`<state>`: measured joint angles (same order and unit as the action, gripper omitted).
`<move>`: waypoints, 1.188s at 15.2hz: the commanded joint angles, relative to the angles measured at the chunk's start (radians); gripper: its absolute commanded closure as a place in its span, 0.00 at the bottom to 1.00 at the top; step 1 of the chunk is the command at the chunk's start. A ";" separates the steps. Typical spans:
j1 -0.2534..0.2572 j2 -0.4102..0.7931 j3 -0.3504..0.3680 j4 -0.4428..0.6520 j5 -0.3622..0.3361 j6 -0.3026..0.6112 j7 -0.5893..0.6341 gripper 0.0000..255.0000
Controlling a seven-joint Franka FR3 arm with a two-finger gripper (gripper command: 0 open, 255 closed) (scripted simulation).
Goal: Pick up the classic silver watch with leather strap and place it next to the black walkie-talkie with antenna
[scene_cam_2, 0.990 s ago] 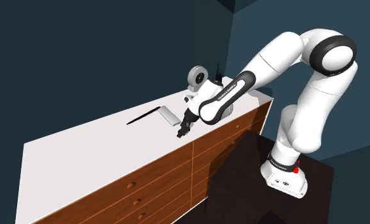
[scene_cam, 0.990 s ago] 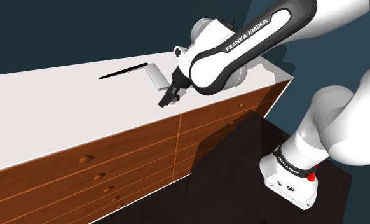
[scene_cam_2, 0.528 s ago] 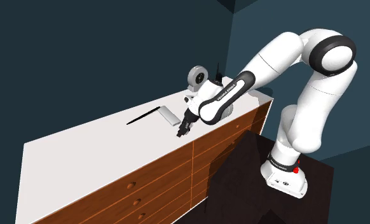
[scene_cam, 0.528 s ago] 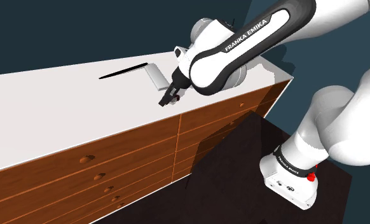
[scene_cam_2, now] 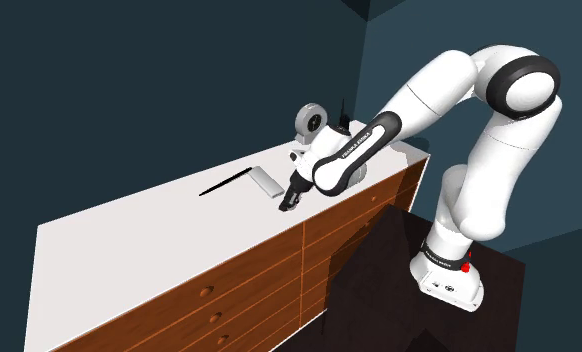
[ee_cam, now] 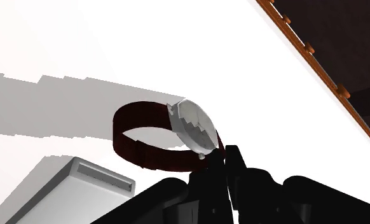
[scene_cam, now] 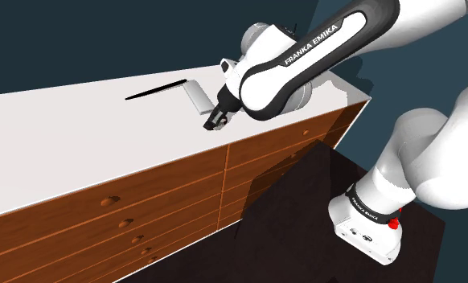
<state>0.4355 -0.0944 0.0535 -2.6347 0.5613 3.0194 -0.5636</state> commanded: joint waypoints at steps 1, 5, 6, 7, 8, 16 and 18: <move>0.000 0.000 0.000 0.000 0.000 0.000 0.000 1.00; -0.041 -0.055 0.021 0.002 -0.097 -0.058 0.084 1.00; -0.050 -0.068 0.025 0.003 -0.115 -0.073 0.100 1.00; -0.059 -0.081 0.031 0.006 -0.130 -0.088 0.114 1.00; -0.067 -0.094 0.035 0.009 -0.144 -0.103 0.127 1.00; -0.111 -0.183 0.057 0.044 -0.221 -0.228 0.198 1.00; -0.119 -0.202 0.060 0.055 -0.234 -0.259 0.210 1.00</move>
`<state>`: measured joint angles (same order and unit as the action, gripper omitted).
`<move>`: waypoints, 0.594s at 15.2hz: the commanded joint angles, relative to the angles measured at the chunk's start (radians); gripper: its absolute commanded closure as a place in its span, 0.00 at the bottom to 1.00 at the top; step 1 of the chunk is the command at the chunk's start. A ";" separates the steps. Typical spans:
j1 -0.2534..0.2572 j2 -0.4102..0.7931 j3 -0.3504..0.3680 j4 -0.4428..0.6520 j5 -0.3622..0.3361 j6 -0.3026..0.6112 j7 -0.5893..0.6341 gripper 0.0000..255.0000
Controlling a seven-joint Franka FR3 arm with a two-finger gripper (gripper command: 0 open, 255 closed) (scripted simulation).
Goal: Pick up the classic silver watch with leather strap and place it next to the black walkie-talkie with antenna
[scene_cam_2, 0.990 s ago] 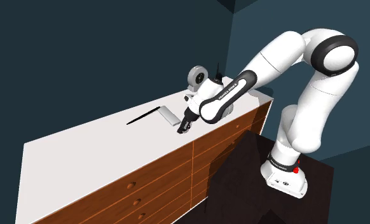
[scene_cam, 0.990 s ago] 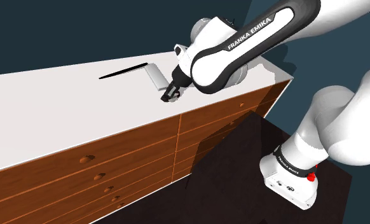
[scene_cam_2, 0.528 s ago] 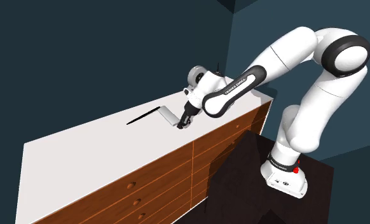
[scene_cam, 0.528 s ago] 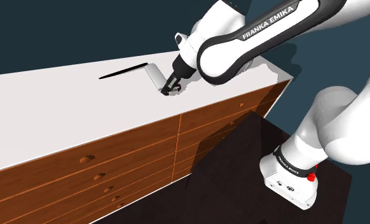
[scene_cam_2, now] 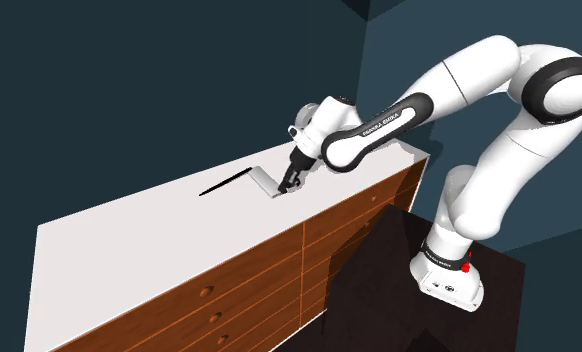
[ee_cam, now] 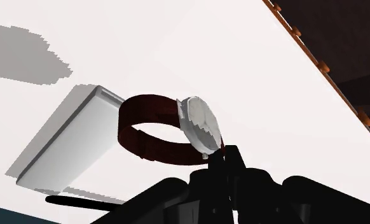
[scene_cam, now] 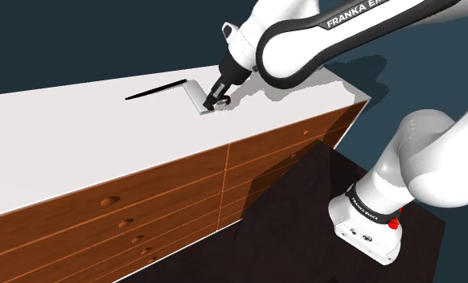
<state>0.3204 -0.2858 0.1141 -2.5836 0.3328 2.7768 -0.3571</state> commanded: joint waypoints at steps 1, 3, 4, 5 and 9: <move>-0.007 -0.020 0.001 0.011 -0.011 -0.031 0.009 1.00; -0.014 -0.038 0.003 0.024 -0.022 -0.062 0.020 1.00; -0.017 -0.046 0.004 0.031 -0.027 -0.077 0.025 1.00; -0.020 -0.054 0.005 0.038 -0.032 -0.093 0.030 1.00; -0.029 -0.083 0.007 0.069 -0.049 -0.153 0.046 1.00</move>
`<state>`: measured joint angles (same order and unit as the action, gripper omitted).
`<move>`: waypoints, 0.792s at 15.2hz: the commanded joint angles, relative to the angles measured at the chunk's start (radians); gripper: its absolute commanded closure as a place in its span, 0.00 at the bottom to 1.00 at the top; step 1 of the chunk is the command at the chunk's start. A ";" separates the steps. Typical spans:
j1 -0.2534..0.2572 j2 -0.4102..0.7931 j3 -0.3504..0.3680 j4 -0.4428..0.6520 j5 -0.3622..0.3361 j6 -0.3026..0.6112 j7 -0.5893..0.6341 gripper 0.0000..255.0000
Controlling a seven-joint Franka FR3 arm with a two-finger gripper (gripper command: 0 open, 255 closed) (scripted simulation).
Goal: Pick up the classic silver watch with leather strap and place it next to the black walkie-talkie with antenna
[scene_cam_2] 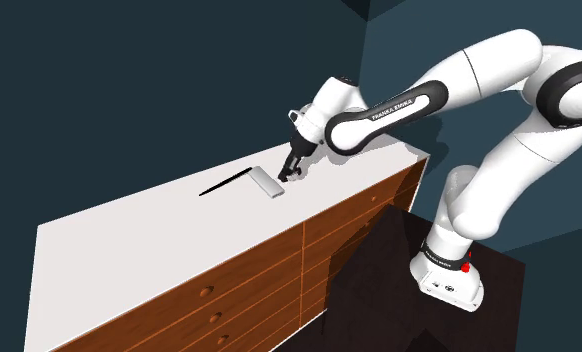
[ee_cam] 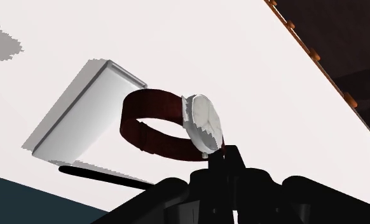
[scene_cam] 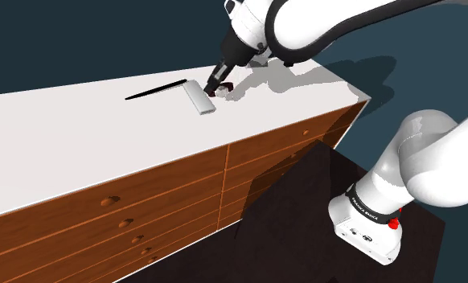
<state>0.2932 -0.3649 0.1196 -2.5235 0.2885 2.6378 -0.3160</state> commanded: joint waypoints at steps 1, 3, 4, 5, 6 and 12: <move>-0.004 -0.011 0.002 0.017 -0.008 -0.028 0.009 1.00; -0.008 -0.023 0.002 0.035 -0.015 -0.058 0.017 1.00; -0.010 -0.029 0.002 0.044 -0.019 -0.072 0.020 1.00; -0.012 -0.034 0.002 0.053 -0.022 -0.087 0.023 1.00; -0.014 -0.039 0.002 0.062 -0.025 -0.101 0.027 1.00; -0.023 -0.065 0.002 0.123 -0.042 -0.187 0.045 1.00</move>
<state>0.2714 -0.4258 0.1191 -2.4106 0.2499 2.4650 -0.2773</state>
